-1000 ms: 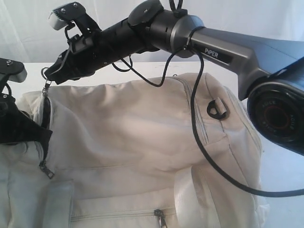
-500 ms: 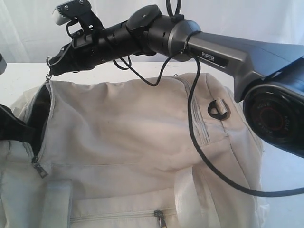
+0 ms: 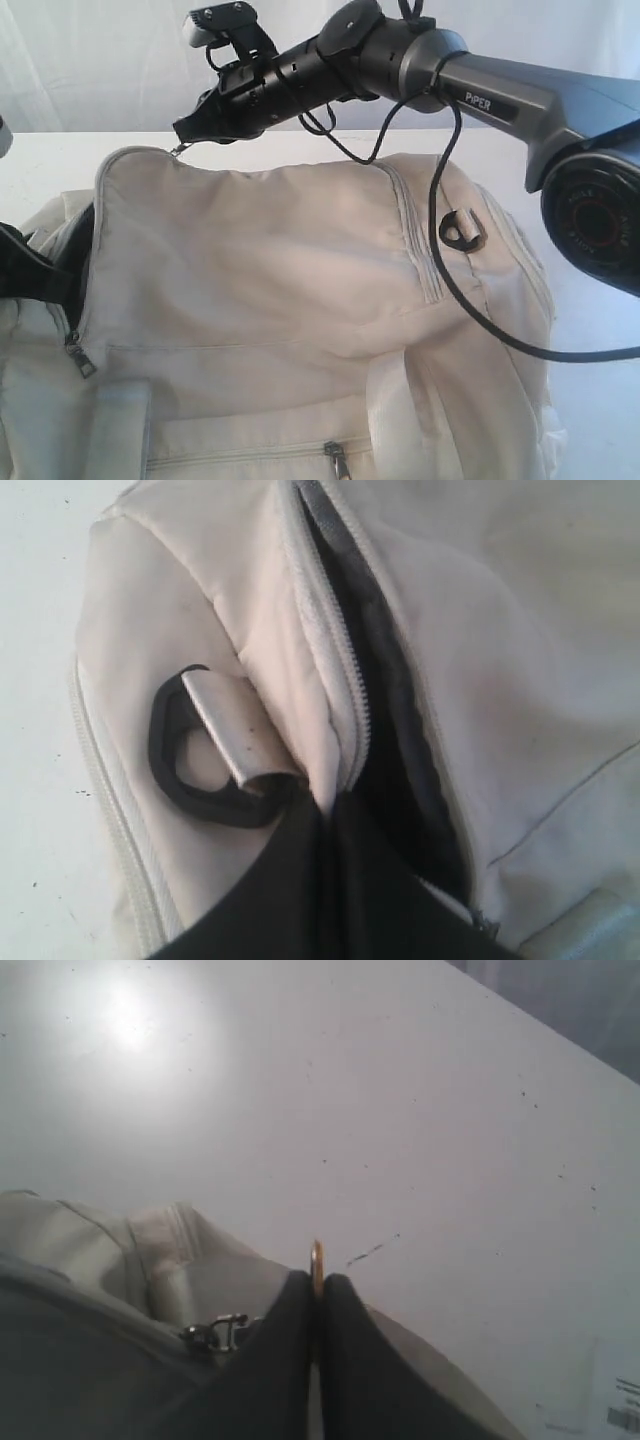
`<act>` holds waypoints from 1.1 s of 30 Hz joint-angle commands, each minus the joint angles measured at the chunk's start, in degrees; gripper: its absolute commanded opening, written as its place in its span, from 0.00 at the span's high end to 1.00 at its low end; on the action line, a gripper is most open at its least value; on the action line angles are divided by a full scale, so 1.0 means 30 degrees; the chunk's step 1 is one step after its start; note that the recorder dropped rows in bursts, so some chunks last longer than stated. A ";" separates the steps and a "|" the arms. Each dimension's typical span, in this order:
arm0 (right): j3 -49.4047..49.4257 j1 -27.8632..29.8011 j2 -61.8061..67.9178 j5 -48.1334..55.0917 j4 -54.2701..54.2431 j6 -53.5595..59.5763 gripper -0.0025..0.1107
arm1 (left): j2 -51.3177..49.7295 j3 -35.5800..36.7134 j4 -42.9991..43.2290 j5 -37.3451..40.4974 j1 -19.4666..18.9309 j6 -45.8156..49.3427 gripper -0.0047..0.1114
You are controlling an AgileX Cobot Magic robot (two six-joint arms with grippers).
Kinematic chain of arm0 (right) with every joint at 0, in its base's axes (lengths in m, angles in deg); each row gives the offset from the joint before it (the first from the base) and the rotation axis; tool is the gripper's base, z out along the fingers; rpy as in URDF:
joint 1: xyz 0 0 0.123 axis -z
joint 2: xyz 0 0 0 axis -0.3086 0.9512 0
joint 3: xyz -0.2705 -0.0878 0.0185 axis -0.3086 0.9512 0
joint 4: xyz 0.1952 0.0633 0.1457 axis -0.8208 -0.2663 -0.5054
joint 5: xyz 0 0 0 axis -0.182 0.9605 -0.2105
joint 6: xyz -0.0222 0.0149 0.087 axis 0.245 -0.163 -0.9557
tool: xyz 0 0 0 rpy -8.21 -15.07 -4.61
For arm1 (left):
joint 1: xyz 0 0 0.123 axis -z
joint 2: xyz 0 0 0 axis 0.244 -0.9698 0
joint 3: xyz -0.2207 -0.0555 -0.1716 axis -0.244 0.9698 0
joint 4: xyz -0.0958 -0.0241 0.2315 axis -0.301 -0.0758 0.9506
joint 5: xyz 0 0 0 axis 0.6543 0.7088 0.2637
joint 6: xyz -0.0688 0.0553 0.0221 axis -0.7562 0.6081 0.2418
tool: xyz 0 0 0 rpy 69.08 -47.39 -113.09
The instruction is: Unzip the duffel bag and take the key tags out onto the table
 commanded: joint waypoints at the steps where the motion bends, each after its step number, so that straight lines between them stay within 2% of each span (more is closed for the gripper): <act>1: -0.0099 0.1066 -0.0034 -0.0056 0.1951 -0.1394 0.98 | 0.0258 0.0030 -0.0005 0.1083 -0.0013 0.0005 0.96; 17: -0.0099 0.3310 -0.1545 0.3727 0.4740 -0.2673 0.98 | 0.0258 0.0030 -0.0005 0.0988 -0.0013 -0.0075 0.96; 27: 0.0021 0.4040 -0.2817 0.5269 0.7407 -0.4007 0.98 | 0.0258 0.0030 -0.0005 0.1033 -0.0013 -0.0075 0.96; 33: 0.0391 0.4316 -0.3574 0.6337 1.0935 -0.5231 0.98 | 0.0258 0.0030 -0.0005 0.1033 -0.0013 -0.0075 0.96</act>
